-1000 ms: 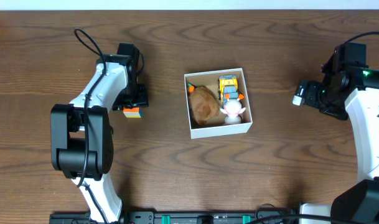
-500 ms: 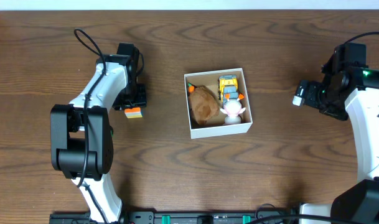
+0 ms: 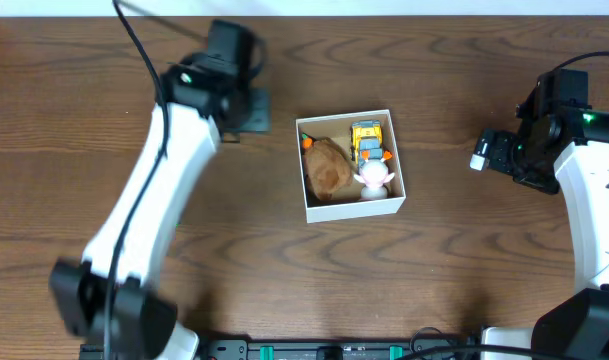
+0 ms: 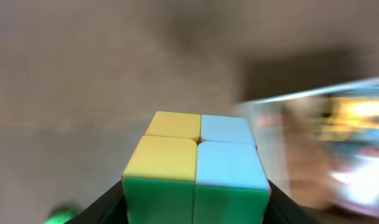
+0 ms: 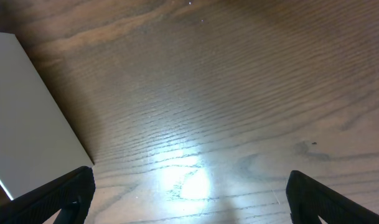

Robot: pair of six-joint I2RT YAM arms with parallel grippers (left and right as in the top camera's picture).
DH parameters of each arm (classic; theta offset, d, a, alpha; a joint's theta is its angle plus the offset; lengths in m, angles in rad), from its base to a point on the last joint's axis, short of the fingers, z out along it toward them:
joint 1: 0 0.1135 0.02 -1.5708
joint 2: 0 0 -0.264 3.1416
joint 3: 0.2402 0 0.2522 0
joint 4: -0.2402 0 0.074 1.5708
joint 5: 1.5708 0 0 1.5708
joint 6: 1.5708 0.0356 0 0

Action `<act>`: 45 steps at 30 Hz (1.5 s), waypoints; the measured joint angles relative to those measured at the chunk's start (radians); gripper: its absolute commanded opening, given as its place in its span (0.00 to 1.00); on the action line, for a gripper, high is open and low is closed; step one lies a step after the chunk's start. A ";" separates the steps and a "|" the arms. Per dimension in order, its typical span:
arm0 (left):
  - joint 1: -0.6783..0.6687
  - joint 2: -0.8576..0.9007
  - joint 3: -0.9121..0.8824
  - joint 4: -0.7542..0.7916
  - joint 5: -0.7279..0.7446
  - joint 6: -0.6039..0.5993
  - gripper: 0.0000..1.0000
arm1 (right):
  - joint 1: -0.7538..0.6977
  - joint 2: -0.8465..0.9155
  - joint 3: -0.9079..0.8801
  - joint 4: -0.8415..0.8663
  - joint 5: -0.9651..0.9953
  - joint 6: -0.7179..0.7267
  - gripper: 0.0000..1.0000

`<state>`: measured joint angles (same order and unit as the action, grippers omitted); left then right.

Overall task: Pack container
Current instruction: 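Carry the cube right and drop it into the box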

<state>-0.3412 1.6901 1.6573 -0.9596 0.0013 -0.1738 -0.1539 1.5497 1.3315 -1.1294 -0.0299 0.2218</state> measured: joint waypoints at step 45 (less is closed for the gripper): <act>-0.362 0.257 -0.014 -0.067 0.101 0.039 0.98 | 0.000 0.000 0.000 -0.021 -0.001 0.000 0.99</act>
<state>-0.7029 1.9469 1.6428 -1.0267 0.1024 -0.1349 -0.1539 1.5497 1.3315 -1.1503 -0.0307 0.2218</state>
